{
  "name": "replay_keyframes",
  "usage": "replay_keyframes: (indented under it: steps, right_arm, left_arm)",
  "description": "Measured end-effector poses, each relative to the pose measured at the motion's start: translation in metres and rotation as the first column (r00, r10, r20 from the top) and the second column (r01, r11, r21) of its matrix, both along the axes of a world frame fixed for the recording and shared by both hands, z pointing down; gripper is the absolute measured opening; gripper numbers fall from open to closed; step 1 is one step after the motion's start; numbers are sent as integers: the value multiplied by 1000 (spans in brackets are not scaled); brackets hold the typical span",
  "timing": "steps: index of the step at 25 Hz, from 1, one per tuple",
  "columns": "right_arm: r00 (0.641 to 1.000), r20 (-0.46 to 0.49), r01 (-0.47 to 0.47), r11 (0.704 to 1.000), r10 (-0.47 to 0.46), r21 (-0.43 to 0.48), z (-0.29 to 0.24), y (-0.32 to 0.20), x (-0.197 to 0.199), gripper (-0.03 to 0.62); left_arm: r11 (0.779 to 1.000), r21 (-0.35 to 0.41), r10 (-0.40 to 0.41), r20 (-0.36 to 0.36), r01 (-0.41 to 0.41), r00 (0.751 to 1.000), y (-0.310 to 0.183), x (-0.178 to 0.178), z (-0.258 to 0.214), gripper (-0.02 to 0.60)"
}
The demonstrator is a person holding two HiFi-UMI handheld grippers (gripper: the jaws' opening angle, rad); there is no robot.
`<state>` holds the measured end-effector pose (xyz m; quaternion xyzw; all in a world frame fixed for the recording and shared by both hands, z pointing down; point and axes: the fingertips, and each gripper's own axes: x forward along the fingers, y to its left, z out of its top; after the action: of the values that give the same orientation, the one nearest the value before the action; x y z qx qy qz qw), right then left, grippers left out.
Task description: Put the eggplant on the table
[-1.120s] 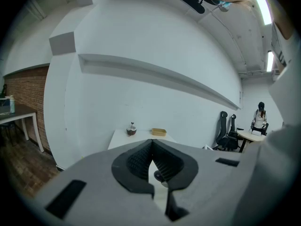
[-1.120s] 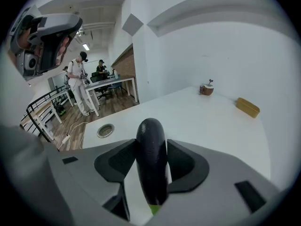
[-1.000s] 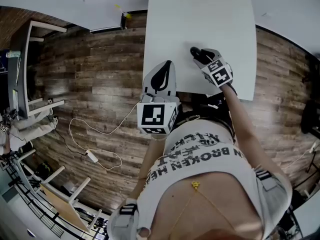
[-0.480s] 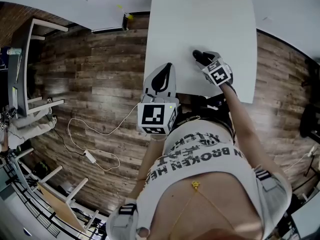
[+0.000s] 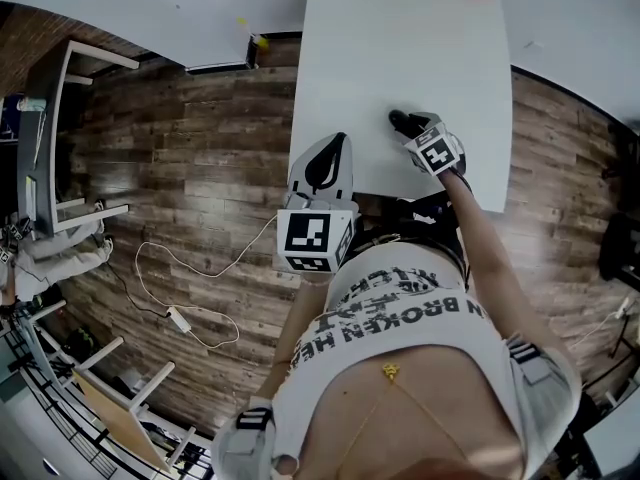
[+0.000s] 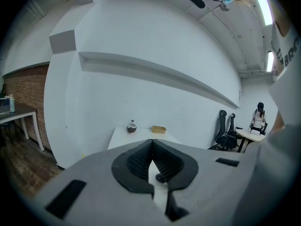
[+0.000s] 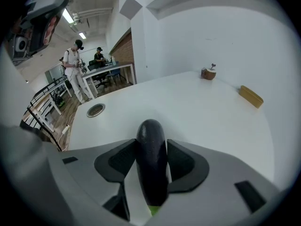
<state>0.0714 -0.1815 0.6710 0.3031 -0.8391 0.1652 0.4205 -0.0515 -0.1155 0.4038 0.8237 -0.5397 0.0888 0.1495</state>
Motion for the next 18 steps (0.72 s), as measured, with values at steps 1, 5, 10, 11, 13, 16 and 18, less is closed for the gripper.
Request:
replay_keyframes:
  steps: [1, 5, 10, 11, 13, 16, 18]
  right_arm:
    - [1000, 2, 0, 1000, 0, -2, 0, 0, 0, 207]
    - [1000, 6, 1, 1000, -1, -2, 0, -1, 0, 207]
    - [1000, 11, 4, 1000, -4, -4, 0, 0, 1, 207]
    - [1000, 11, 5, 1000, -5, -3, 0, 0, 2, 207]
    - [1000, 8, 6, 1000, -6, 1, 0, -1, 3, 207]
    - [1000, 11, 7, 1000, -7, 4, 2, -1, 2, 207]
    - [1000, 11, 7, 1000, -7, 2, 2, -2, 2, 207]
  left_arm:
    - [1000, -1, 1, 0, -1, 1000, 0, 0, 0, -2]
    - [1000, -2, 8, -2, -8, 1000, -1, 2, 0, -2]
    - [1000, -3, 16, -2, -16, 1000, 1, 6, 0, -2]
    - [1000, -4, 18, -3, -18, 1000, 1, 7, 0, -2]
    - [1000, -6, 22, -7, -22, 1000, -1, 9, 1, -2]
    - [1000, -2, 29, -10, -29, 1000, -3, 12, 1, -2]
    - [999, 1, 33, -4, -33, 999, -3, 14, 1, -2]
